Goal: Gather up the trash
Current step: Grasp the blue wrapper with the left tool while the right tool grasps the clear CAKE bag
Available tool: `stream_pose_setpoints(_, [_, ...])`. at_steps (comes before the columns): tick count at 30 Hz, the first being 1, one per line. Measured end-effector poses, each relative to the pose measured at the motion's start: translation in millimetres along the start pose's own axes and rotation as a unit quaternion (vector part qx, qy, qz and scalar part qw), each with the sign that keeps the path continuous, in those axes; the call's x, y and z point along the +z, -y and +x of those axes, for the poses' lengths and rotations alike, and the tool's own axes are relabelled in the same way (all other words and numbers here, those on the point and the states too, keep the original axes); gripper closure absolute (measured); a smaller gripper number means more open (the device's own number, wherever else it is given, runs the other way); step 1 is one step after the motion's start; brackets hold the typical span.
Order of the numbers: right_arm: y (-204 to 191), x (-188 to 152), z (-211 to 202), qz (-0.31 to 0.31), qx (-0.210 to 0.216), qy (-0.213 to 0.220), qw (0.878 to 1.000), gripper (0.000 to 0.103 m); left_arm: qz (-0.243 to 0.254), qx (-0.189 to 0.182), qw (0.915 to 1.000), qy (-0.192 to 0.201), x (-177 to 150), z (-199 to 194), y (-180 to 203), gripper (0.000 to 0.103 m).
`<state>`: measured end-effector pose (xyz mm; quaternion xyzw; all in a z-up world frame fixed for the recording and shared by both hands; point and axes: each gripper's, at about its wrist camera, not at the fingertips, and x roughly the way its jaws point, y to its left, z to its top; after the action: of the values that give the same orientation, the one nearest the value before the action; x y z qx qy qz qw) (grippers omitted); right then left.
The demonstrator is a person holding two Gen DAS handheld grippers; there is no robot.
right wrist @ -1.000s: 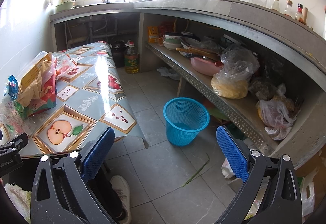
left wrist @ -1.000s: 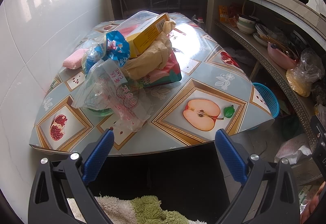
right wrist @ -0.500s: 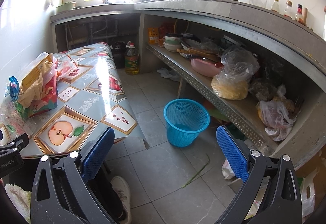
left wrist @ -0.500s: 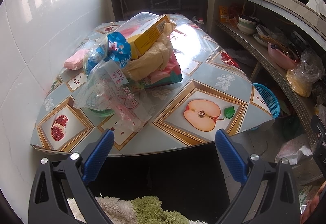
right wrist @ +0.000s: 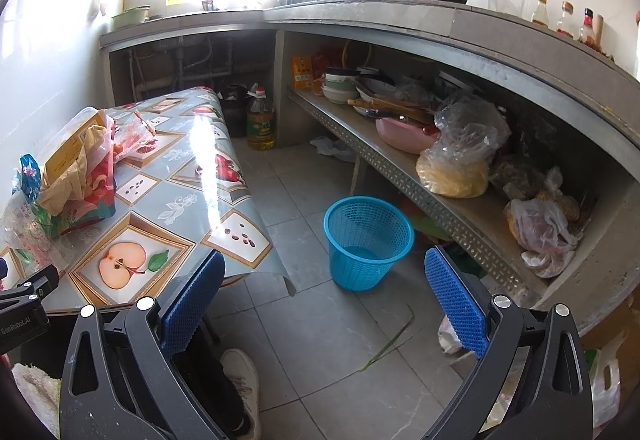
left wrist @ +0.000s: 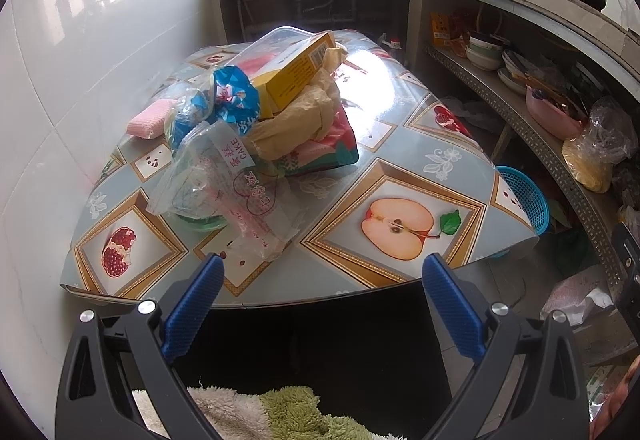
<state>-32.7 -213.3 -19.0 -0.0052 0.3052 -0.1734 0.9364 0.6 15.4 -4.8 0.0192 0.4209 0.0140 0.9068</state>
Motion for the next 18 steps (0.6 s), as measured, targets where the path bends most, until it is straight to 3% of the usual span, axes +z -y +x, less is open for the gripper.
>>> stream_pose_setpoints(9, [-9.6,14.3,-7.0,0.023,0.009,0.010,1.000,0.007,-0.014,-0.016,0.9996,0.018,9.3,0.1,-9.9,0.006])
stream_pose_setpoints(16, [-26.2,35.9,-10.3,0.034,0.037,0.038,0.998,0.007,-0.013,-0.022,0.9923,0.121,36.1,-20.5,-52.9,0.006])
stream_pose_setpoints(18, [-40.8,43.5,-8.1,0.026,0.067,0.052,0.996,0.007,-0.010,-0.015,0.9892,0.145,42.4,-23.8,-68.9,0.006])
